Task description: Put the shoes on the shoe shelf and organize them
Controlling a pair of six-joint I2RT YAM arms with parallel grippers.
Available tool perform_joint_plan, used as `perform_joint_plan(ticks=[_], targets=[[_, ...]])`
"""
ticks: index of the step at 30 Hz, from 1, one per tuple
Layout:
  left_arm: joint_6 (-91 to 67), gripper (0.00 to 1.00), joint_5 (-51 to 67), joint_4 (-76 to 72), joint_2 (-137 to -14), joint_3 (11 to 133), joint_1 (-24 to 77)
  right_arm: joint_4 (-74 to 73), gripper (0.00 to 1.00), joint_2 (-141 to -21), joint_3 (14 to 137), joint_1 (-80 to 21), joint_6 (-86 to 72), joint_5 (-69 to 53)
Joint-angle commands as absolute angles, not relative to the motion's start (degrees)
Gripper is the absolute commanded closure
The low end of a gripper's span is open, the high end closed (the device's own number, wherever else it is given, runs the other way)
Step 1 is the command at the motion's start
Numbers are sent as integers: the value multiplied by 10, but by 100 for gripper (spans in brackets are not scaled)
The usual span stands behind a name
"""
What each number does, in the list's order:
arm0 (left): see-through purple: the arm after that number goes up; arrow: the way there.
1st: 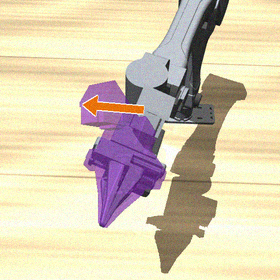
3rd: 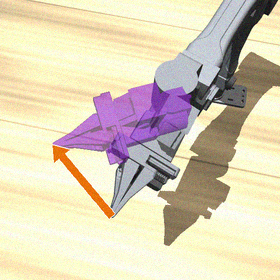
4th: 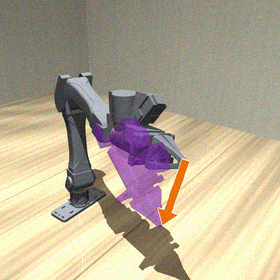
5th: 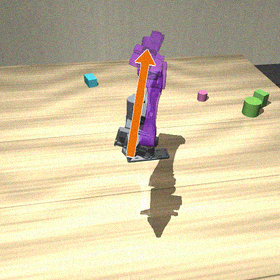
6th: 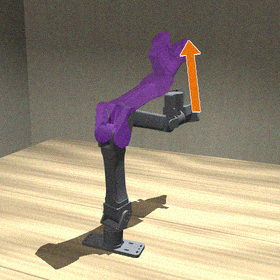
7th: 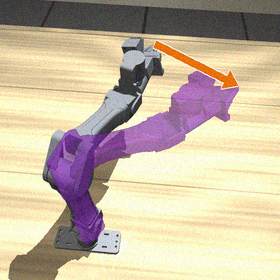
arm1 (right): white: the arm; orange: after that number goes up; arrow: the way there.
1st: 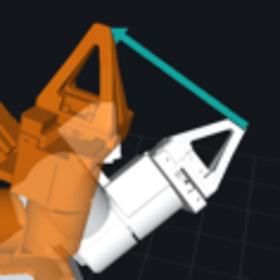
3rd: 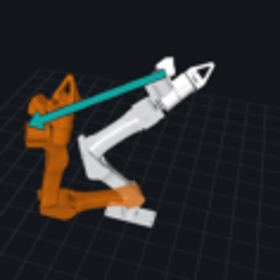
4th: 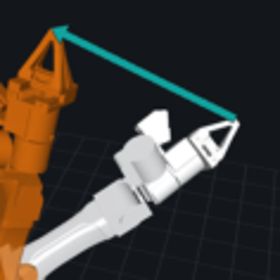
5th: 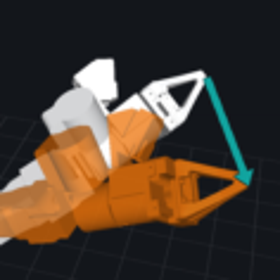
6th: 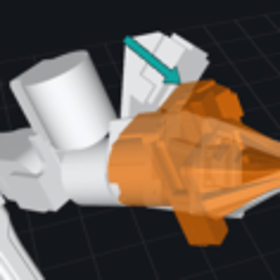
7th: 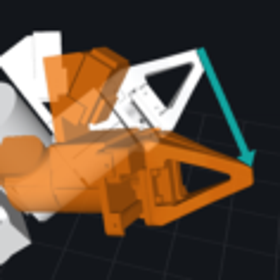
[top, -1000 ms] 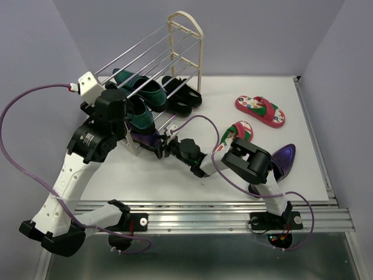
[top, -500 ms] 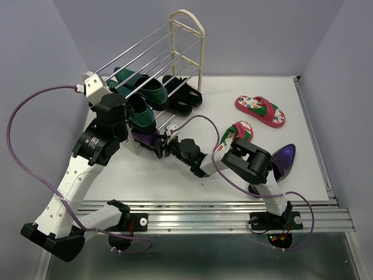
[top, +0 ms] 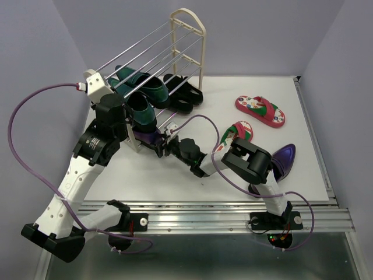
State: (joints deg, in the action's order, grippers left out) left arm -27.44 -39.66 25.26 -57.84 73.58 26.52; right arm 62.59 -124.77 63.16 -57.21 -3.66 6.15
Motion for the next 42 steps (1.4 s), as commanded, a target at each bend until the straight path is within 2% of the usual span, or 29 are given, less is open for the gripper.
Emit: perform_joint_plan(ticks=[1,12,20,34,42], targets=[[-275,99,-367,229,-580,720,263,700,48,-1239,672,-580,-25,75],[-280,99,-360,231,-575,711,263,690,48,-1269,729,-580,-34,76],[-280,99,-356,229,-572,708,263,685,48,-1294,717,-580,-41,78],[-285,99,-351,230,-571,707,263,675,41,-1299,700,-592,-53,55],[-287,99,-346,229,-566,704,263,657,32,-1304,715,-602,-48,45]])
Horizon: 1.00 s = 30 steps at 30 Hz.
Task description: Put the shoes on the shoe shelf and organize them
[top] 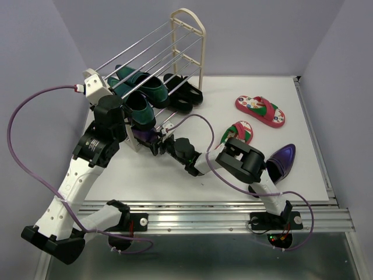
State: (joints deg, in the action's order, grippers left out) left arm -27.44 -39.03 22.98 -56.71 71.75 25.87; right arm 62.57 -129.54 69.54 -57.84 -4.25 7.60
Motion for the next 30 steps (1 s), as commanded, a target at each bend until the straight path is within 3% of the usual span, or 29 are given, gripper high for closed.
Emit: perform_joint_plan(ticks=[1,3,11,17,25,30], targets=[[-287,99,-346,230,-566,703,263,656,26,-1304,715,-602,-48,43],[-288,99,-346,229,-565,703,263,652,22,-1301,712,-602,-47,40],[-291,99,-342,225,-566,700,263,654,20,-1283,692,-607,-44,37],[-293,99,-341,225,-566,700,263,657,1,-1258,665,-607,-27,72],[-293,99,-349,231,-564,701,263,654,0,-1195,605,-607,-10,187],[-290,91,-354,249,-558,713,263,566,0,-1090,554,-607,-8,279]])
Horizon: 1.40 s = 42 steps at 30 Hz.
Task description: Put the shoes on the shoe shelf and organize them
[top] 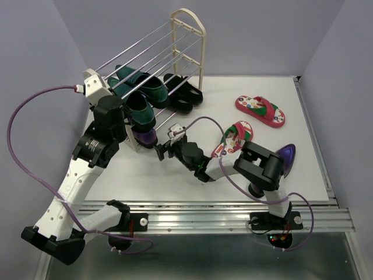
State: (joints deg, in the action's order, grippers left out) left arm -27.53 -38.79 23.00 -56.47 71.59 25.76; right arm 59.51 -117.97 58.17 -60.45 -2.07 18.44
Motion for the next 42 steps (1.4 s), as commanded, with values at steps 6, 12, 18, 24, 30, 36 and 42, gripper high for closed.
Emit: perform_joint_plan(ticks=[6,12,18,24,30,36,42], targets=[[-276,66,-367,263,-536,727,263,225,0,-922,547,-600,-135,438],[-248,46,-370,269,-532,765,263,-62,0,-783,566,-552,-265,492],[-215,30,-358,269,-539,817,263,-343,2,-705,620,-410,-401,434],[-206,24,-337,265,-542,838,263,-561,0,-679,638,-353,-570,430],[-193,24,-342,261,-537,852,263,-652,2,-621,593,-348,-688,413],[-185,24,-353,260,-538,863,264,-648,5,-591,516,-348,-754,378],[-182,24,-352,258,-540,858,263,-574,18,-584,418,-348,-788,331]])
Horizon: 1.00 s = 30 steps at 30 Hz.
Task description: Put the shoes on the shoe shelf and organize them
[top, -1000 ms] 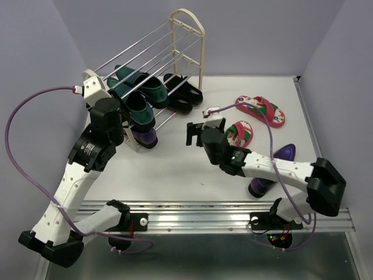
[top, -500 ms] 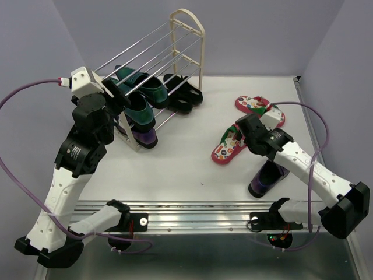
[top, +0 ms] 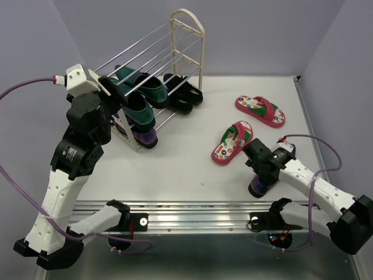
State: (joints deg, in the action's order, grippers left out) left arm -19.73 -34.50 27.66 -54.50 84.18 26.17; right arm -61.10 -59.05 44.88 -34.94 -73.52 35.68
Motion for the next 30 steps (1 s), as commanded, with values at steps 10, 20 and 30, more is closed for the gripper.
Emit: perform_joint_plan(ticks=[10,20,30], targets=[[-184,24,-355,255,-547,857,263,-551,99,-571,429,-348,-731,415],[-181,24,-363,269,-548,872,263,-413,99,-634,618,-348,-388,436],[-171,24,-400,287,-549,900,263,-302,99,-712,718,-469,-96,138]])
